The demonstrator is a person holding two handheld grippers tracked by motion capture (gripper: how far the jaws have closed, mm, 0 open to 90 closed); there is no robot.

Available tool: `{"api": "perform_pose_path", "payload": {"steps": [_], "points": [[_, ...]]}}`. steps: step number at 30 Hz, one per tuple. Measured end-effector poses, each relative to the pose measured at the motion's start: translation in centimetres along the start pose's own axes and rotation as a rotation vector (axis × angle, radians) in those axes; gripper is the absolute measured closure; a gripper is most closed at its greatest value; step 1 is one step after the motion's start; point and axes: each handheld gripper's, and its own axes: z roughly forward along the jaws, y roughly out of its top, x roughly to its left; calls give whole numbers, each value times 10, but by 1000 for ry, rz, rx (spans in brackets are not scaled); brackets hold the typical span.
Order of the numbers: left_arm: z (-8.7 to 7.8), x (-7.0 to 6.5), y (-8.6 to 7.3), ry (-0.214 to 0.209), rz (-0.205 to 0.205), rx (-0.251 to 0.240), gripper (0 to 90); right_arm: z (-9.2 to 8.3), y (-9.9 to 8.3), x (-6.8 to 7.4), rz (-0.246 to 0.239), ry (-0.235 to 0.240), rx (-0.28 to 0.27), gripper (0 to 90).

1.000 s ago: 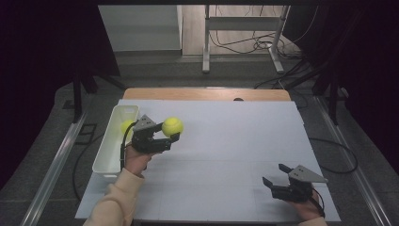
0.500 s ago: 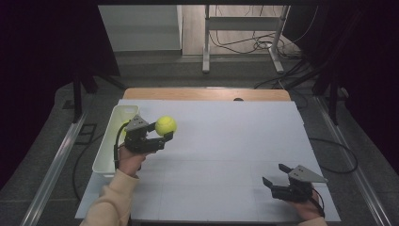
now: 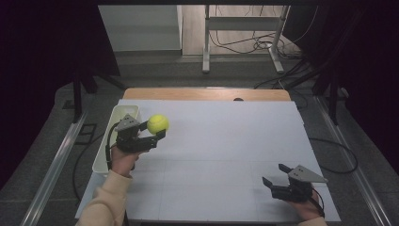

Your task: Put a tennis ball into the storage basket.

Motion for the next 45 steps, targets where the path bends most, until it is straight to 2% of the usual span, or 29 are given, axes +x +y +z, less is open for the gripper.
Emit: {"api": "perform_pose_path", "payload": {"steps": [26, 45], "points": [[-37, 30, -5, 93, -48, -41, 267, 1, 0, 1, 1, 3, -1, 171], [-53, 47, -13, 151, -65, -30, 267, 1, 0, 1, -4, 1, 3, 171]]}}
